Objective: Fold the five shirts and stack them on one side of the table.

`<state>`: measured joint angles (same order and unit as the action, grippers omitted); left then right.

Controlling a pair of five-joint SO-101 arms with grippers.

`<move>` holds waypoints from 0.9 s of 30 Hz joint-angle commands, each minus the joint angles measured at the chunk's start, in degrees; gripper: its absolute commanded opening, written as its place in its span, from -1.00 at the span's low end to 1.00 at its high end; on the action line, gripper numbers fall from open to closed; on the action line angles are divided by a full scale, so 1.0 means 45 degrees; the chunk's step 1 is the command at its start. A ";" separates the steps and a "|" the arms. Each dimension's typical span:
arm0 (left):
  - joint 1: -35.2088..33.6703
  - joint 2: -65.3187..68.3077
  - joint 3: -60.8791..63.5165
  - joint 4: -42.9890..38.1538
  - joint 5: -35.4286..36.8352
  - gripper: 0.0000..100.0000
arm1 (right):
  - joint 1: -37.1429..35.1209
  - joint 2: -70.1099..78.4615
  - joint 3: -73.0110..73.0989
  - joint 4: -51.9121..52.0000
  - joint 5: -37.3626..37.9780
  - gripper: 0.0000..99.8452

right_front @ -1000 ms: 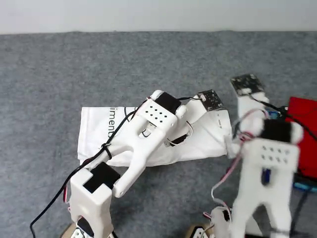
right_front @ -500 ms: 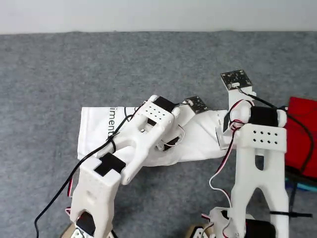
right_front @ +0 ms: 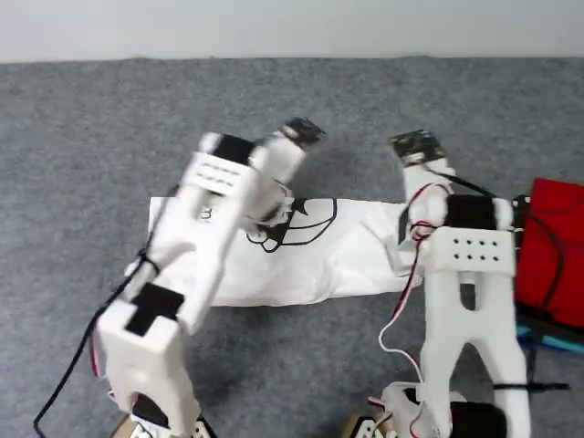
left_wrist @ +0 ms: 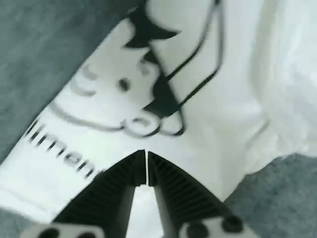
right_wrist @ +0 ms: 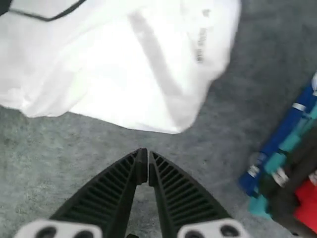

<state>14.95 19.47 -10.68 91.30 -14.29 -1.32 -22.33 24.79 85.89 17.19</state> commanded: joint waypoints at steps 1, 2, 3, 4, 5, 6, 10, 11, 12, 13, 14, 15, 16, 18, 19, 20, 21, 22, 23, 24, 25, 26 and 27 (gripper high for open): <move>0.0020 -0.1504 -0.0440 0.0645 -0.0156 -0.97 | -0.0342 0.0791 0.0488 -0.0811 -0.0039 -0.98; 0.0137 -0.1739 -0.0440 0.0684 -0.0156 -0.97 | -0.0283 0.1182 0.0723 -0.1201 -0.0039 -0.98; 0.0195 -0.1973 -0.0440 0.0703 -0.0156 -0.97 | -0.0186 0.1592 0.0860 -0.1573 -0.0039 -0.98; 0.0234 -0.2129 -0.0440 0.0723 -0.0156 -0.97 | -0.0049 0.2022 0.0918 -0.2002 -0.0039 -0.98; 0.0234 -0.2266 -0.0440 0.0723 -0.0156 -0.97 | 0.0166 0.2413 0.0918 -0.2354 -0.0039 -0.98; 0.0215 -0.2383 -0.0440 0.0742 -0.0156 -0.97 | 0.0322 0.2803 0.0879 -0.2725 -0.0039 -0.98; 0.0156 -0.2520 -0.0440 0.1074 -0.0117 -0.97 | 0.0752 0.4386 0.0879 -0.4132 -0.0020 -0.98; 0.0215 -0.2520 -0.0440 0.1153 -0.0117 -0.97 | 0.0791 0.4796 0.0879 -0.4386 -0.0020 -0.98; 0.0234 -0.2540 -0.0440 0.1192 -0.0117 -0.97 | 0.0811 0.5167 0.0879 -0.4562 -0.0020 -0.98; 0.0234 -0.2540 -0.0440 0.1192 -0.0117 -0.97 | 0.0811 0.5499 0.0879 -0.4679 -0.0020 -0.98; 0.0156 -0.2540 -0.0479 0.1192 -0.0117 -0.97 | 0.0791 0.5753 0.0840 -0.4698 -0.0020 -0.98; 0.0117 -0.2540 -0.0498 0.1192 -0.0137 -0.97 | 0.0713 0.5890 0.0664 -0.4581 -0.0020 -0.98; -0.0059 -0.2559 -0.0518 0.1211 -0.0156 -0.97 | 0.0635 0.5851 0.0430 -0.4386 -0.0078 -0.98; -0.0430 -0.2813 -0.0518 0.1211 -0.0156 -0.97 | 0.0225 0.5441 -0.0313 -0.3526 -0.0117 -0.98; -0.0684 -0.2989 -0.0498 0.1211 -0.0156 -0.97 | -0.0029 0.5148 -0.0742 -0.3057 -0.0117 -0.98; -0.0938 -0.3204 -0.0498 0.1211 -0.0156 -0.97 | -0.0283 0.4835 -0.1211 -0.2608 -0.0117 -0.98; -0.1231 -0.3438 -0.0459 0.1211 -0.0156 -0.97 | -0.0537 0.4523 -0.1680 -0.2159 -0.0117 -0.98; -0.1602 -0.3692 -0.0459 0.1231 -0.0156 -0.97 | -0.0811 0.4249 -0.2129 -0.1729 -0.0117 -0.98; -0.1993 -0.3946 -0.0459 0.1231 -0.0156 -0.97 | -0.1065 0.4034 -0.2501 -0.1338 -0.0117 -0.98; -0.2422 -0.4200 -0.0459 0.1328 -0.0156 -0.97 | -0.1397 0.3819 -0.2813 -0.0928 -0.0117 -0.98; -0.2891 -0.4396 -0.0459 0.1407 -0.0176 -0.97 | -0.1729 0.3722 -0.3048 -0.0576 -0.0117 -0.98; -0.3380 -0.4591 -0.0440 0.1485 -0.0176 -0.97 | -0.2100 0.3702 -0.3223 -0.0244 -0.0117 -0.98; -0.3868 -0.4747 -0.0440 0.1602 -0.0176 -0.97 | -0.2491 0.3722 -0.3302 0.0029 -0.0137 -0.98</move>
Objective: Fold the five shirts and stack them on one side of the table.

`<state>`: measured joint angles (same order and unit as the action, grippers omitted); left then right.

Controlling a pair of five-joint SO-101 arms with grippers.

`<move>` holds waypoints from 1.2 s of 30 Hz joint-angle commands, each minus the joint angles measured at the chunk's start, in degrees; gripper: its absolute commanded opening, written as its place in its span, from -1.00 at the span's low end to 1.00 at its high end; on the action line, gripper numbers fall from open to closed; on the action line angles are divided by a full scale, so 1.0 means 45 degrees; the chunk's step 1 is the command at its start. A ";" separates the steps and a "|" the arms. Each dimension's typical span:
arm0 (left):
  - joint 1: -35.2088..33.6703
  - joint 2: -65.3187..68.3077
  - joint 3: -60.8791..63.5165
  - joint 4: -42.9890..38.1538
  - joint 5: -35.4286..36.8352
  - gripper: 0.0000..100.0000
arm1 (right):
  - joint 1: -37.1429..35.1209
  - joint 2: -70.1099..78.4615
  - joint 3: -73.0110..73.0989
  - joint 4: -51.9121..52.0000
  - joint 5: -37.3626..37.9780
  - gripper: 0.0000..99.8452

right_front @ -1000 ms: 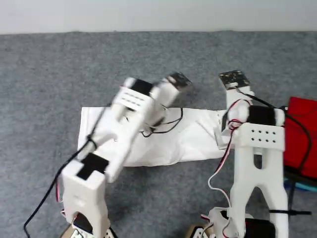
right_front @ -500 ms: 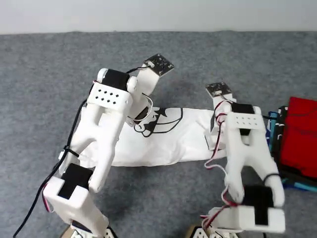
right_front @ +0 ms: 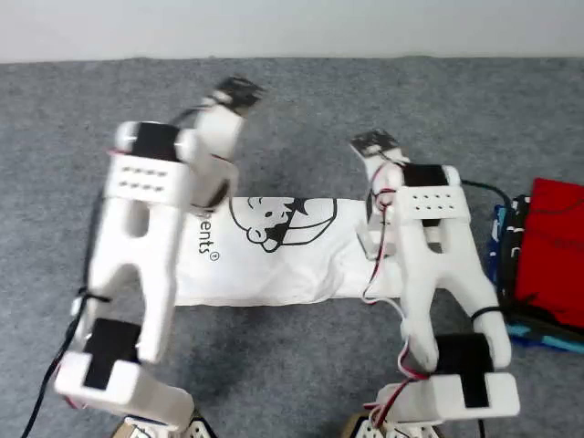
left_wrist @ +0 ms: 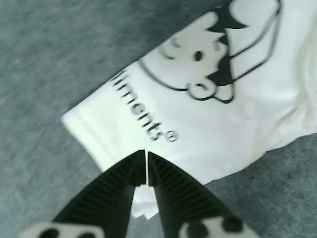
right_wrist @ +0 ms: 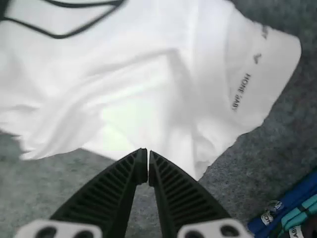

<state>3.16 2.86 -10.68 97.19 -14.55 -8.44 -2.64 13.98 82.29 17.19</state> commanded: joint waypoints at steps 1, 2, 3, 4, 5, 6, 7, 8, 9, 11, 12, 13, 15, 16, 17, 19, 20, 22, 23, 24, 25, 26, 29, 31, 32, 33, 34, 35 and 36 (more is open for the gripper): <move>-0.1758 -0.1172 -0.0440 0.0391 -0.0117 -0.97 | -0.1319 -0.0635 -0.0879 0.0967 -0.0137 -0.98; -0.2286 -0.1309 -0.0440 0.0469 -0.0117 -0.97 | -0.1709 -0.0615 -0.0762 0.1006 -0.0137 -0.98; -0.2794 -0.1446 -0.0440 0.0547 -0.0117 -0.97 | -0.2061 -0.0537 -0.0625 0.1006 -0.0137 -0.98; -0.3321 -0.1524 -0.0440 0.0625 -0.0117 -0.97 | -0.2393 -0.0440 -0.0547 0.0987 -0.0137 -0.98; -0.3849 -0.1602 -0.0440 0.0645 -0.0117 -0.97 | -0.2725 -0.0264 -0.0469 0.0850 -0.0137 -0.98; -0.4317 -0.1700 -0.0440 0.0703 -0.0117 -0.97 | -0.2979 -0.0068 -0.0449 0.0752 -0.0137 -0.98; -0.4786 -0.1778 -0.0420 0.0723 -0.0117 -0.97 | -0.3175 0.0166 -0.0469 0.0635 -0.0137 -0.98; -0.5197 -0.1856 -0.0381 0.0723 -0.0117 -0.97 | -0.3350 0.0420 -0.0469 0.0420 -0.0117 -0.98; -0.5587 -0.1934 -0.0283 0.0703 -0.0117 -0.97 | -0.3507 0.0733 -0.0488 0.0205 -0.0059 -0.98; -0.6134 -0.2110 -0.0029 0.0684 -0.0117 -0.97 | -0.3683 0.1416 -0.0508 -0.0283 -0.0039 -0.98; -0.6310 -0.2188 0.0147 0.0645 -0.0117 -0.97 | -0.3741 0.1788 -0.0508 -0.0537 -0.0020 -0.98; -0.6447 -0.2266 0.0342 0.0645 -0.0137 -0.97 | -0.3761 0.2178 -0.0508 -0.0850 -0.0020 -0.98; -0.6623 -0.2462 0.0694 0.0625 -0.0137 -0.97 | -0.3761 0.3018 -0.0527 -0.1475 -0.0020 -0.98; -0.6701 -0.2579 0.0830 0.0625 -0.0176 -0.97 | -0.3741 0.3429 -0.0586 -0.1709 -0.0020 -0.98; -0.6740 -0.2696 0.0947 0.0625 -0.0313 -0.97 | -0.3741 0.3819 -0.0762 -0.1827 -0.0020 -0.98; -0.6759 -0.2950 0.1084 0.0625 -0.0625 -0.97 | -0.3741 0.4444 -0.1387 -0.1905 -0.0020 -0.98; -0.6759 -0.3067 0.1123 0.0625 -0.0723 -0.97 | -0.3761 0.4698 -0.1836 -0.1807 -0.0039 -0.98; -0.6759 -0.3282 0.1123 0.0606 -0.0762 -0.97 | -0.3780 0.4933 -0.2852 -0.1397 -0.0059 -0.98; -0.6759 -0.3360 0.1123 0.0567 -0.0762 -0.97 | -0.3780 0.4933 -0.3419 -0.0967 -0.0059 -0.98; -0.6759 -0.3419 0.1123 0.0508 -0.0762 -0.97 | -0.3761 0.4933 -0.3985 -0.0420 -0.0059 -0.98; -0.6759 -0.3438 0.1123 0.0508 -0.0762 -0.97 | -0.3722 0.4933 -0.4591 0.0205 -0.0059 -0.98; -0.6759 -0.3419 0.1123 0.0508 -0.0762 -0.97 | -0.3702 0.4933 -0.5177 0.0869 -0.0059 -0.98; -0.6740 -0.3360 0.1534 0.0469 -0.0684 -0.97 | -0.3683 0.4933 -0.6838 0.2764 -0.0098 -0.98; -0.6720 -0.3341 0.2178 -0.0059 -0.0586 -0.97 | -0.3683 0.4933 -0.7912 0.3976 -0.0117 -0.98; -0.6720 -0.3341 0.2569 -0.0410 -0.0352 -0.97 | -0.3663 0.4933 -0.8420 0.4503 -0.0117 -0.98; -0.6720 -0.3302 0.2960 -0.0801 -0.0059 -0.97 | -0.3546 0.4894 -0.8694 0.4659 -0.0117 -0.98; -0.6701 -0.3165 0.3389 -0.1172 0.0137 -0.96 | -0.3350 0.4698 -0.8752 0.4620 -0.0137 -0.98; -0.6623 -0.2891 0.3741 -0.1543 0.0274 -0.96 | -0.3116 0.4366 -0.8772 0.4601 -0.0137 -0.98; -0.6505 -0.2520 0.4054 -0.1836 0.0313 -0.94 | -0.2882 0.4054 -0.8772 0.4581 -0.0117 -0.98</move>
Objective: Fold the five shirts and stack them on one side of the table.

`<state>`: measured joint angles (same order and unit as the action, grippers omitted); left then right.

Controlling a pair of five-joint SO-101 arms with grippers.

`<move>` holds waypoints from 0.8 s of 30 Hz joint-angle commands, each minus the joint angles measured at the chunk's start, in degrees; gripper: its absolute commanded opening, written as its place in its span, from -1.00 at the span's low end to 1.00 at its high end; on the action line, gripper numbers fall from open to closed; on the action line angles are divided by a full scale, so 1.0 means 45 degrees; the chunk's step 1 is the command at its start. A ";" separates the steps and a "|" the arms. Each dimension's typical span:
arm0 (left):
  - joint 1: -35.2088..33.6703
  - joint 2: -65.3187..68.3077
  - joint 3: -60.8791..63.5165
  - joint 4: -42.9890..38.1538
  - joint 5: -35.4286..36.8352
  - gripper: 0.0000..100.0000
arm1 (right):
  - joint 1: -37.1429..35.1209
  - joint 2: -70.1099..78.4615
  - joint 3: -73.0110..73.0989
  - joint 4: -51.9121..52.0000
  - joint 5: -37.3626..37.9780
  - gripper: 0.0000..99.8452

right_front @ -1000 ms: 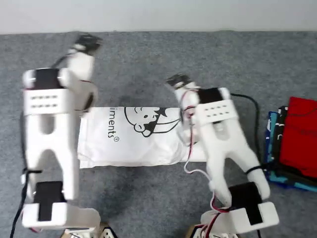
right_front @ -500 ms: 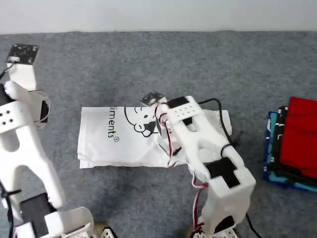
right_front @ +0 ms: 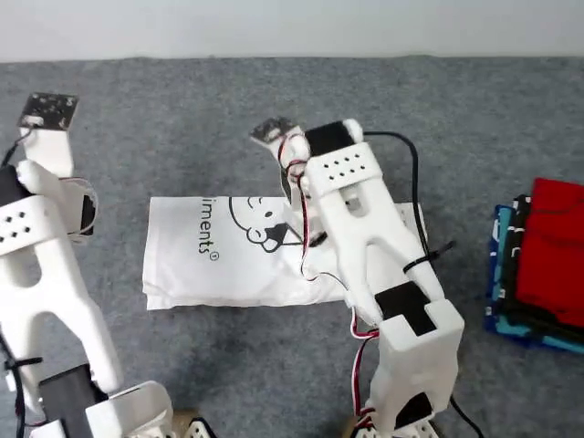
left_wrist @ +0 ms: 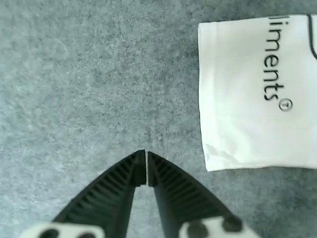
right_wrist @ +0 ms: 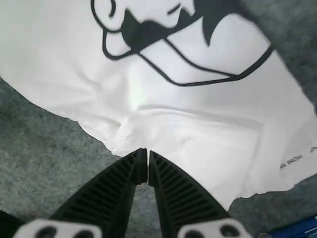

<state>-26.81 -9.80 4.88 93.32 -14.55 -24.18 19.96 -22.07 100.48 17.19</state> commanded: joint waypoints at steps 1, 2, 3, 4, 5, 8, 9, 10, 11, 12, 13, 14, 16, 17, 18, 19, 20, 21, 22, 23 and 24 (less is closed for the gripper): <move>0.0254 0.0742 0.0791 -0.1172 0.0332 -0.90 | 0.0850 -0.1280 -0.0762 0.0518 -0.0059 -0.98; 0.0332 0.1250 0.0830 -0.1211 0.0391 -0.85 | 0.1104 -0.1534 -0.0762 0.0518 -0.0039 -0.98; 0.0449 0.1739 0.0830 -0.1231 0.0606 -0.78 | 0.1397 -0.1807 -0.0762 0.0518 -0.0039 -0.98; 0.0567 0.2110 0.0830 -0.1270 0.0821 -0.71 | 0.1709 -0.2042 -0.0762 0.0537 -0.0039 -0.98; 0.0684 0.2501 0.0772 -0.1309 0.0938 -0.65 | 0.2022 -0.2315 -0.0762 0.0537 -0.0039 -0.98; 0.0977 0.3360 0.0244 -0.1309 0.0996 -0.59 | 0.3116 -0.3096 -0.0723 0.0537 -0.0039 -0.98; 0.1133 0.3614 0.0010 -0.1309 0.0996 -0.59 | 0.3487 -0.3311 -0.0723 0.0537 -0.0039 -0.98; 0.1270 0.3868 -0.0205 -0.1309 0.1016 -0.59 | 0.3839 -0.3526 -0.0723 0.0537 -0.0039 -0.98; 0.1387 0.4142 -0.0400 -0.1309 0.1035 -0.58 | 0.4151 -0.3722 -0.0723 0.0537 -0.0039 -0.98; 0.1504 0.4435 -0.0576 -0.1309 0.1035 -0.57 | 0.4444 -0.3897 -0.0723 0.0537 -0.0039 -0.98; 0.1563 0.4767 -0.0713 -0.1309 0.1055 -0.55 | 0.4737 -0.4054 -0.0723 0.0537 -0.0039 -0.98; 0.1582 0.5118 -0.0889 -0.1309 0.1055 -0.53 | 0.4972 -0.4171 -0.0723 0.0537 -0.0039 -0.98; 0.1563 0.5900 -0.1319 -0.1309 0.1094 -0.52 | 0.5382 -0.4366 -0.0723 0.0537 -0.0039 -0.98; 0.1563 0.6330 -0.1592 -0.1309 0.1153 -0.52 | 0.5558 -0.4464 -0.0723 0.0537 -0.0039 -0.98; 0.1563 0.6759 -0.1885 -0.1309 0.1211 -0.52 | 0.5714 -0.4542 -0.0723 0.0537 -0.0020 -0.98; 0.1563 0.7170 -0.2139 -0.1309 0.1211 -0.52 | 0.5851 -0.4620 -0.0723 0.0537 -0.0020 -0.98; 0.1563 0.7560 -0.2393 -0.1309 0.1231 -0.52 | 0.5988 -0.4659 -0.0723 0.0537 0.0098 -0.98; 0.1582 0.7932 -0.2608 -0.1309 0.1231 -0.52 | 0.6105 -0.4718 -0.0723 0.0537 0.0293 -0.98; 0.1621 0.8283 -0.2842 -0.1309 0.1231 -0.52 | 0.6203 -0.4757 -0.0723 0.0537 0.0449 -0.98; 0.1680 0.8635 -0.3077 -0.1289 0.1231 -0.52 | 0.6300 -0.4835 -0.0723 0.0537 0.0547 -0.98; 0.1739 0.8947 -0.3292 -0.1250 0.1231 -0.52 | 0.6359 -0.4894 -0.0723 0.0537 0.0625 -0.98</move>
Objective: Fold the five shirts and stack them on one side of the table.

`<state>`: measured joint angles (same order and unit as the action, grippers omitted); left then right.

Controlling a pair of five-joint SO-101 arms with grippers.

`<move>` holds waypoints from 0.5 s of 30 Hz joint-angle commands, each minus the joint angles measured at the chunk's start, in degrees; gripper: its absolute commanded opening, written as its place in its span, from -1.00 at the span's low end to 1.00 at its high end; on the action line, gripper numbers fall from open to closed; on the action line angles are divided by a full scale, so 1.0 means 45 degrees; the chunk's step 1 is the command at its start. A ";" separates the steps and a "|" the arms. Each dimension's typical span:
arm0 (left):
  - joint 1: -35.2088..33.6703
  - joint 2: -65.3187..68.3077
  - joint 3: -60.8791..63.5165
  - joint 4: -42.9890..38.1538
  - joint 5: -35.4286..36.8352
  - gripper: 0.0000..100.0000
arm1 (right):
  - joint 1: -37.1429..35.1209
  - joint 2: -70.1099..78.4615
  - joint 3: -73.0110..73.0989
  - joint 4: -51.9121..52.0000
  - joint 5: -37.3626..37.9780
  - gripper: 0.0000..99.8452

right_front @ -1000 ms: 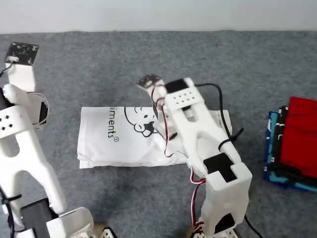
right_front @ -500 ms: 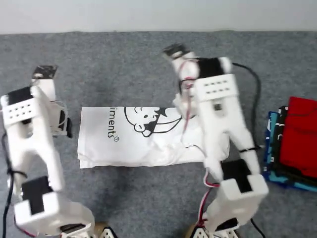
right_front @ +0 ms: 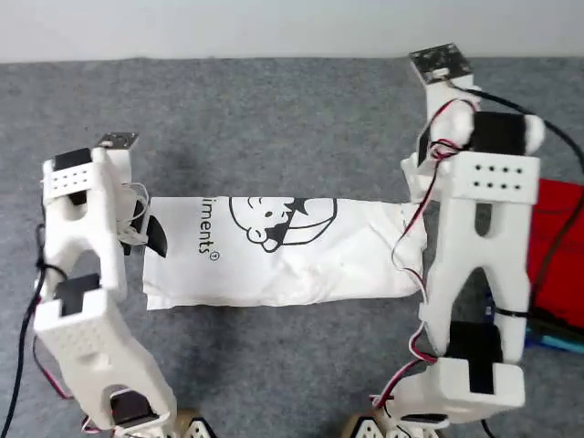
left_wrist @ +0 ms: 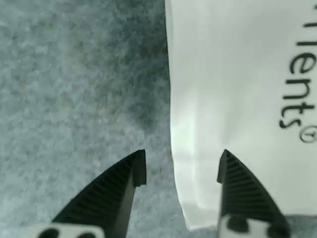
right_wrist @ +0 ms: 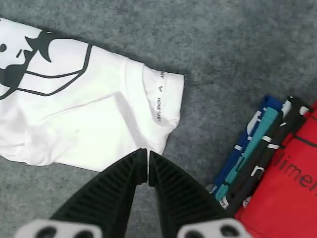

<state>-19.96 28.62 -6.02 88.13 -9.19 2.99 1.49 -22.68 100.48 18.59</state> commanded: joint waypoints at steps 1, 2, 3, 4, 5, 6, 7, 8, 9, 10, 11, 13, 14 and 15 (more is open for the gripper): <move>0.0332 0.0723 -0.1084 -0.0098 0.0039 -0.52 | 0.0361 -0.0869 -0.0586 0.0537 0.0391 -0.98; 0.0488 0.0996 -0.1221 -0.0078 0.0039 -0.53 | 0.0361 -0.0928 -0.0586 0.0537 0.0391 -0.98; 0.0645 0.1289 -0.1358 -0.0078 0.0059 -0.53 | 0.0420 -0.0987 -0.0586 0.0537 0.0410 -0.98; 0.0801 0.1524 -0.1436 -0.0078 0.0137 -0.53 | 0.0498 -0.1026 -0.0586 0.0537 0.0508 -0.98; 0.0977 0.1797 -0.1514 -0.0117 0.0352 -0.53 | 0.0557 -0.1065 -0.0586 0.0537 0.0606 -0.98; 0.1114 0.2051 -0.1573 -0.0156 0.0567 -0.53 | 0.0557 -0.1065 -0.0586 0.0537 0.0645 -0.98; 0.1231 0.2266 -0.1709 -0.0156 0.0742 -0.56 | 0.0596 -0.1084 -0.0586 0.0537 0.0645 -0.98; 0.1328 0.2403 -0.1885 -0.0156 0.0801 -0.60 | 0.0713 -0.1123 -0.0586 0.0537 0.0645 -0.98; 0.1348 0.2598 -0.2100 -0.0137 0.0821 -0.65 | 0.0772 -0.1182 -0.0586 0.0537 0.0645 -0.98; 0.1368 0.2852 -0.2354 -0.0078 0.0801 -0.70 | 0.0830 -0.1241 -0.0586 0.0537 0.0645 -0.98; 0.1368 0.2989 -0.2510 -0.0059 0.0781 -0.77 | 0.0850 -0.1299 -0.0586 0.0537 0.0645 -0.98; 0.1368 0.3243 -0.2784 0.0098 0.0781 -0.90 | 0.0987 -0.1455 -0.0586 0.0537 0.0645 -0.98; 0.1387 0.3341 -0.2901 0.0215 0.0781 -0.97 | 0.1084 -0.1514 -0.0586 0.0537 0.0645 -0.98; 0.1387 0.3380 -0.2940 0.0313 0.0781 -0.97 | 0.1182 -0.1573 -0.0586 0.0537 0.0645 -0.98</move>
<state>-13.63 41.98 -17.01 89.80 -6.20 6.86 -2.55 -22.68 100.57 20.97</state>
